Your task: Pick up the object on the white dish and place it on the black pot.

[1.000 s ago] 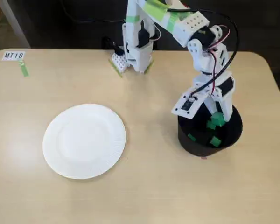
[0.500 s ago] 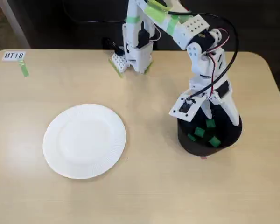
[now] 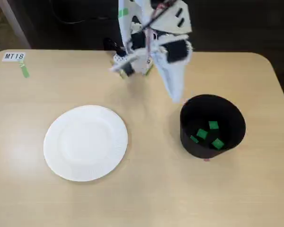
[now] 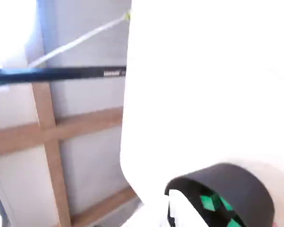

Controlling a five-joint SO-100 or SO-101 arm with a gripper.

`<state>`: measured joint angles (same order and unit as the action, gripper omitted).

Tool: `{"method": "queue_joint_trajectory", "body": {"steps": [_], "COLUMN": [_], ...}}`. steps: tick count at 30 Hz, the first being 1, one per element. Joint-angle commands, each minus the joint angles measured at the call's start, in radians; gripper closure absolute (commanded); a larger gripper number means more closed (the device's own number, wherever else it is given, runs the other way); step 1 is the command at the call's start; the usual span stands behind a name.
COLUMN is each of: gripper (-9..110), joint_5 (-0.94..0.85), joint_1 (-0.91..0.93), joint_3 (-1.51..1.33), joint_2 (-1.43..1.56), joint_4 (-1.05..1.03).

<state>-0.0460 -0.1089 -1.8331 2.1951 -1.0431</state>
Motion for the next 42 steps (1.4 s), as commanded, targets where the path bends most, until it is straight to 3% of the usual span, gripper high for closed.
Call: {"method": "queue_joint_trajectory", "body": {"steps": [1, 16, 26, 42], "gripper": [101, 101, 101, 101], "joint_5": [0.005, -0.02, -0.037, -0.043], "joint_1": [0.097, 0.11, 0.11, 0.074], "joint_3": [-0.106, -0.868, -1.066, -1.215], "joint_2": [0.141, 0.907, 1.135, 1.135], "joint_4": [-0.026, -0.049, -0.104, -0.06]}}
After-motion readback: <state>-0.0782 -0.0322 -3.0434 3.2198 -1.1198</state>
